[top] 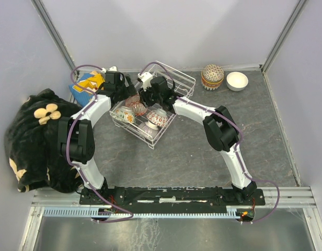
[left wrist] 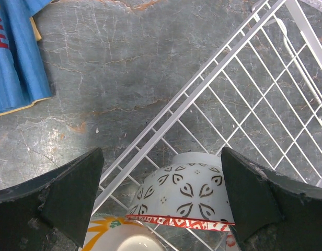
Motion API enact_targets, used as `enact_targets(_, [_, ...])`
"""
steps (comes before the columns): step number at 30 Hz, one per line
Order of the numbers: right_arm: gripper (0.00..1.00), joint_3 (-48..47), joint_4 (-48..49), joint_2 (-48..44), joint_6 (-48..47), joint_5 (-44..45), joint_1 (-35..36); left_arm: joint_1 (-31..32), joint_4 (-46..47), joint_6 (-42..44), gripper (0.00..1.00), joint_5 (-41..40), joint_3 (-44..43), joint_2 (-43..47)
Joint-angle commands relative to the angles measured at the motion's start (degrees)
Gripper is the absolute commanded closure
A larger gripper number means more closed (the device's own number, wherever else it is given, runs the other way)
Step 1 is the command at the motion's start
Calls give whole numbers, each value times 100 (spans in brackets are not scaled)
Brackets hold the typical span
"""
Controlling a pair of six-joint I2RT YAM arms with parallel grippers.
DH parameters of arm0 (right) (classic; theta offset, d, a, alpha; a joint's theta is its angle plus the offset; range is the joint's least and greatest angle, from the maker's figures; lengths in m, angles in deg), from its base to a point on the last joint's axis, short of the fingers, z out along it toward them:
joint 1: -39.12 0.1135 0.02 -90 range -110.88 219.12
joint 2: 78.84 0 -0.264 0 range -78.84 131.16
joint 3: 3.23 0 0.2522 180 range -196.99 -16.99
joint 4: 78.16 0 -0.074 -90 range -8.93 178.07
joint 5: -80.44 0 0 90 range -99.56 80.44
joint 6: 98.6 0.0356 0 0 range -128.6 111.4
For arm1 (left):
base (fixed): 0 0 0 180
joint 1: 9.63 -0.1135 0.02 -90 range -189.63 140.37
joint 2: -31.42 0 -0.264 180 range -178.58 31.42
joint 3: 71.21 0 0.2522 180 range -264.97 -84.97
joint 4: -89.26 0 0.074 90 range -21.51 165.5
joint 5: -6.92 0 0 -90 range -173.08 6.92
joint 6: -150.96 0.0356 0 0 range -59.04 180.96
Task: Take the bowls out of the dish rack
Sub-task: Adjust the bowl in the dish rack.
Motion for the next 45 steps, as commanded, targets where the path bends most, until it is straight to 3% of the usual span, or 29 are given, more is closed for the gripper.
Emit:
enact_targets(1, [55,-295,304,53,111,84,-105,25,-165,57,1,104,-197,-105])
enact_targets(45, [55,-299,309,174,447,-195,-355,17,-271,-31,1,-293,-680,-206])
